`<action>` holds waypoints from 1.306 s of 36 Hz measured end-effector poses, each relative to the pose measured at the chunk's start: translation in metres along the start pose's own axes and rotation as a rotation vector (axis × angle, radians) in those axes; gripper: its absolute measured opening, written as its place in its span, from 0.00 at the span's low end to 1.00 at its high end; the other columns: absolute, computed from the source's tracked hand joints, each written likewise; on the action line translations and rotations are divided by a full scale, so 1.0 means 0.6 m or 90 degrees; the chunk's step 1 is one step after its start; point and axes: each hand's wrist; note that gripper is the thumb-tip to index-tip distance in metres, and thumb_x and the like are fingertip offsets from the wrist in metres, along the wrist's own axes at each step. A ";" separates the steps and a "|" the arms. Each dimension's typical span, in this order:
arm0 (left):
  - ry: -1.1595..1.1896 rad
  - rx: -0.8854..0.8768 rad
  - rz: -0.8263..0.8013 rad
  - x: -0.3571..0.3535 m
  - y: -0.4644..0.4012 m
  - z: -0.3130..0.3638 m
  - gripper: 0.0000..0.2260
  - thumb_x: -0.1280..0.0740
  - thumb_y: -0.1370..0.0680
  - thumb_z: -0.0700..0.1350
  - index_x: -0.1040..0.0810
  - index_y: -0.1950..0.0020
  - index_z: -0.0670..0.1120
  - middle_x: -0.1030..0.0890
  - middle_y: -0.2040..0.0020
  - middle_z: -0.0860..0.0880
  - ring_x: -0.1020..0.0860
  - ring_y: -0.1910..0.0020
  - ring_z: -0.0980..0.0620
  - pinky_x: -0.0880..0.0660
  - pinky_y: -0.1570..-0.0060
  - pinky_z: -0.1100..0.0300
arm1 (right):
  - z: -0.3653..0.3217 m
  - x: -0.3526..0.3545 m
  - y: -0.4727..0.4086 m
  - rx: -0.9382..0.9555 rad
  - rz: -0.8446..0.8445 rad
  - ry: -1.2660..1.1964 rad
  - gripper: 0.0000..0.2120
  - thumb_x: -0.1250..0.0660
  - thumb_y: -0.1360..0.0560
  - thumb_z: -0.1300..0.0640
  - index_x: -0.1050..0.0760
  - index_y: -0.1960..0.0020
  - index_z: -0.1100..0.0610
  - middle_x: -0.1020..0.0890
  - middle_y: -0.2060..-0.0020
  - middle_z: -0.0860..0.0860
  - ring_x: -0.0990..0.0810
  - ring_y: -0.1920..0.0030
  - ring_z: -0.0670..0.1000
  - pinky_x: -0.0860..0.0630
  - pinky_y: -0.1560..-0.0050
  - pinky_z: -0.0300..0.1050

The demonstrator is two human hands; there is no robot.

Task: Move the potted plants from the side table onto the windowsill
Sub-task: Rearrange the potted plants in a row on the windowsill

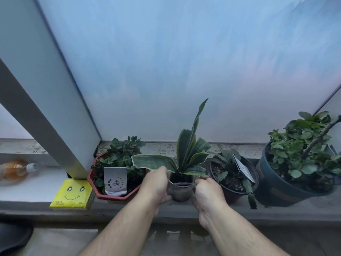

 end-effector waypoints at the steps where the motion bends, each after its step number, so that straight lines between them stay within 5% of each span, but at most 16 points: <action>1: 0.016 -0.019 -0.003 0.001 0.006 -0.004 0.09 0.42 0.22 0.43 0.23 0.50 0.46 0.24 0.62 0.50 0.25 0.62 0.52 0.25 0.53 0.52 | 0.000 0.000 -0.001 -0.001 -0.001 -0.001 0.08 0.38 0.22 0.62 0.21 0.53 0.54 0.18 0.59 0.54 0.22 0.55 0.55 0.22 0.46 0.53; 3: 0.008 -0.053 -0.004 0.006 0.010 -0.014 0.04 0.41 0.21 0.41 0.26 0.52 0.47 0.31 0.64 0.51 0.32 0.66 0.53 0.32 0.55 0.51 | 0.002 0.001 -0.003 -0.003 -0.005 -0.004 0.08 0.38 0.22 0.61 0.20 0.52 0.55 0.19 0.61 0.53 0.23 0.57 0.54 0.25 0.52 0.51; 7: -0.036 -0.067 -0.009 0.016 0.022 -0.030 0.04 0.36 0.26 0.42 0.23 0.57 0.44 0.25 0.58 0.44 0.28 0.60 0.50 0.28 0.55 0.49 | 0.008 0.001 0.004 -0.008 0.003 -0.006 0.08 0.37 0.24 0.58 0.19 0.50 0.54 0.17 0.57 0.53 0.21 0.54 0.55 0.27 0.52 0.51; 10: -0.054 -0.043 -0.008 0.019 0.036 -0.056 0.11 0.35 0.25 0.43 0.24 0.43 0.51 0.21 0.54 0.44 0.24 0.57 0.49 0.24 0.49 0.49 | 0.010 0.009 0.022 -0.010 -0.009 -0.001 0.07 0.38 0.20 0.58 0.22 0.51 0.57 0.19 0.57 0.52 0.23 0.50 0.55 0.26 0.43 0.52; 12: -0.080 -0.027 0.034 0.021 0.056 -0.078 0.16 0.33 0.25 0.46 0.24 0.37 0.48 0.17 0.47 0.43 0.19 0.49 0.47 0.25 0.38 0.49 | 0.011 0.017 0.038 -0.008 -0.014 0.010 0.09 0.38 0.18 0.57 0.22 0.43 0.57 0.21 0.54 0.50 0.22 0.46 0.54 0.27 0.31 0.56; 14: -0.033 -0.011 0.077 0.012 0.087 -0.086 0.15 0.32 0.25 0.46 0.22 0.38 0.47 0.16 0.49 0.46 0.18 0.47 0.47 0.23 0.38 0.43 | 0.013 0.023 0.059 -0.008 -0.011 0.010 0.13 0.38 0.19 0.55 0.24 0.35 0.54 0.22 0.48 0.49 0.23 0.41 0.52 0.30 0.27 0.58; 16: 0.043 -0.022 0.087 -0.010 0.120 -0.078 0.09 0.33 0.23 0.42 0.21 0.43 0.48 0.17 0.52 0.48 0.18 0.51 0.49 0.22 0.40 0.41 | 0.012 0.033 0.089 0.014 -0.018 0.024 0.08 0.38 0.18 0.55 0.23 0.41 0.51 0.20 0.46 0.47 0.22 0.41 0.49 0.26 0.30 0.55; 20: 0.145 -0.127 0.085 -0.068 0.161 -0.042 0.10 0.35 0.23 0.42 0.23 0.43 0.53 0.18 0.45 0.50 0.19 0.43 0.52 0.22 0.39 0.42 | -0.011 0.072 0.148 0.086 -0.022 0.046 0.08 0.38 0.17 0.57 0.20 0.47 0.53 0.16 0.56 0.48 0.17 0.55 0.48 0.20 0.56 0.44; 23: 0.190 -0.182 0.061 -0.104 0.165 -0.020 0.11 0.35 0.26 0.45 0.24 0.46 0.55 0.19 0.44 0.52 0.19 0.42 0.51 0.23 0.38 0.42 | -0.039 0.121 0.170 0.154 0.023 0.086 0.08 0.36 0.18 0.56 0.18 0.47 0.54 0.11 0.54 0.49 0.13 0.53 0.47 0.17 0.50 0.47; 25: 0.210 -0.221 0.050 -0.125 0.160 -0.009 0.11 0.35 0.24 0.42 0.24 0.44 0.53 0.19 0.44 0.51 0.19 0.44 0.55 0.23 0.38 0.48 | -0.058 0.157 0.179 0.180 0.064 0.104 0.08 0.35 0.18 0.56 0.17 0.49 0.54 0.11 0.53 0.50 0.12 0.51 0.50 0.18 0.47 0.50; 28: 0.163 -0.274 0.040 -0.141 0.144 -0.005 0.11 0.36 0.21 0.38 0.25 0.40 0.49 0.20 0.43 0.50 0.22 0.54 0.69 0.27 0.49 0.73 | -0.085 0.210 0.205 0.208 0.127 0.134 0.08 0.35 0.18 0.55 0.17 0.50 0.54 0.11 0.52 0.51 0.13 0.50 0.51 0.19 0.46 0.50; 31: 0.041 -0.285 0.030 -0.142 0.136 -0.021 0.13 0.37 0.22 0.40 0.25 0.38 0.50 0.22 0.42 0.52 0.21 0.49 0.62 0.31 0.51 0.69 | -0.104 0.258 0.237 0.215 0.139 0.189 0.07 0.34 0.19 0.55 0.17 0.48 0.53 0.11 0.53 0.49 0.12 0.50 0.48 0.19 0.44 0.51; 34: -0.004 -0.262 0.024 -0.139 0.129 -0.036 0.14 0.36 0.22 0.40 0.25 0.37 0.48 0.22 0.42 0.51 0.24 0.56 0.71 0.34 0.58 0.78 | -0.107 0.285 0.247 0.208 0.126 0.217 0.07 0.33 0.19 0.56 0.17 0.47 0.52 0.11 0.53 0.46 0.13 0.49 0.46 0.19 0.44 0.51; 42: -0.088 -0.253 0.031 -0.171 0.122 -0.069 0.14 0.34 0.22 0.41 0.25 0.36 0.45 0.22 0.42 0.50 0.26 0.54 0.65 0.34 0.48 0.67 | -0.071 0.313 0.168 0.160 0.092 0.179 0.06 0.33 0.19 0.56 0.17 0.47 0.51 0.13 0.49 0.51 0.13 0.48 0.48 0.19 0.41 0.55; 47: -0.142 -0.246 0.061 -0.188 0.120 -0.086 0.13 0.35 0.22 0.43 0.26 0.37 0.50 0.22 0.41 0.52 0.24 0.42 0.54 0.29 0.39 0.59 | -0.085 0.293 0.080 0.158 0.056 0.133 0.05 0.34 0.18 0.55 0.20 0.50 0.51 0.15 0.49 0.52 0.15 0.46 0.54 0.21 0.38 0.60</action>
Point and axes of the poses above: each hand's wrist, its own y-axis away from the middle knuckle, its own x-axis out of the back of the hand, z = x × y
